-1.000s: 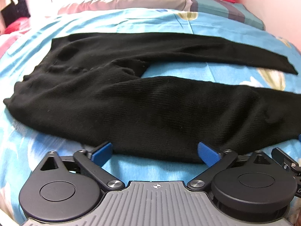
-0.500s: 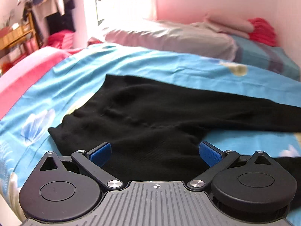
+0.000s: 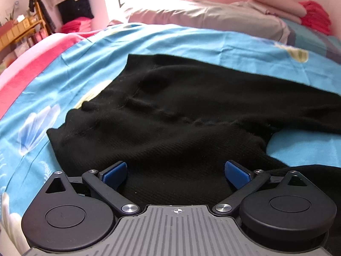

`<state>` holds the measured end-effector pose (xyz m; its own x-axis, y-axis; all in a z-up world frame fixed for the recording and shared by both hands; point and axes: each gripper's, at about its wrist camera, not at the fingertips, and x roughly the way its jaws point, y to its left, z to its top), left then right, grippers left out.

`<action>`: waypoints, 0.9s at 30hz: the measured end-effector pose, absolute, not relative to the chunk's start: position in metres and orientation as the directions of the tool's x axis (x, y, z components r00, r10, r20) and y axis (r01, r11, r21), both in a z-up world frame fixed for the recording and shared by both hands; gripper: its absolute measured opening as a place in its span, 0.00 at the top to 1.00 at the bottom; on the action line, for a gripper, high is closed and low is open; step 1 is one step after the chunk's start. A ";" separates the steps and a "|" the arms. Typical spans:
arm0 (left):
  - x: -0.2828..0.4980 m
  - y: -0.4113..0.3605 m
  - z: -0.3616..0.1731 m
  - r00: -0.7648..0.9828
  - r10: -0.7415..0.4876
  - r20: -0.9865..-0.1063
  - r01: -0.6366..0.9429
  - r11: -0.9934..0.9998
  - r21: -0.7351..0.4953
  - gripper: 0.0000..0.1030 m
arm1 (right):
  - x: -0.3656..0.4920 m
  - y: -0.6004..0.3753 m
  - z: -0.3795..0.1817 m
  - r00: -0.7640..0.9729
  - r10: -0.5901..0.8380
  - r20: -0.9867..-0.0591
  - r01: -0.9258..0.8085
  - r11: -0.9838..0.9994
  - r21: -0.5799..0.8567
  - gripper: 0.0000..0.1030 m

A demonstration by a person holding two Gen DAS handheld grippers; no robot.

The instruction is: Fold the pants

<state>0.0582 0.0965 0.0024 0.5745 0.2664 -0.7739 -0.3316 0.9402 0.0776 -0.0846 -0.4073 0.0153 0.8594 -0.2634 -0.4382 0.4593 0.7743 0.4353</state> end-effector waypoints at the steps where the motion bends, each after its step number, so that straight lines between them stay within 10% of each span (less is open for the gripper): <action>1: 0.056 0.100 0.006 0.587 0.258 -0.767 -0.325 0.943 0.069 0.00 | -0.090 -0.394 0.027 0.859 -0.320 -0.399 0.463 0.819 0.340 0.57; 3: 0.052 0.108 0.014 0.613 0.258 -0.747 -0.316 0.946 0.067 0.00 | -0.095 -0.361 0.039 0.898 -0.249 -0.363 0.342 0.914 0.218 0.34; 11: 0.048 0.140 0.033 0.648 0.304 -0.699 -0.355 0.932 0.076 0.00 | -0.105 -0.130 0.026 0.779 0.401 -0.482 -0.556 0.797 -0.235 0.35; 16: 0.034 0.162 0.030 0.632 0.326 -0.703 -0.377 0.922 0.089 0.00 | -0.079 -0.049 -0.003 0.711 0.420 -0.564 -0.677 0.624 -0.390 0.55; 19: 0.033 0.182 0.019 0.608 0.343 -0.716 -0.401 0.911 0.096 0.00 | -0.049 -0.041 -0.011 0.717 0.381 -0.584 -0.652 0.663 -0.368 0.89; 27: 0.031 0.217 -0.002 0.584 0.327 -0.743 -0.428 0.902 0.060 0.00 | -0.070 -0.061 0.020 0.569 0.431 -0.700 -0.729 0.659 -0.187 0.93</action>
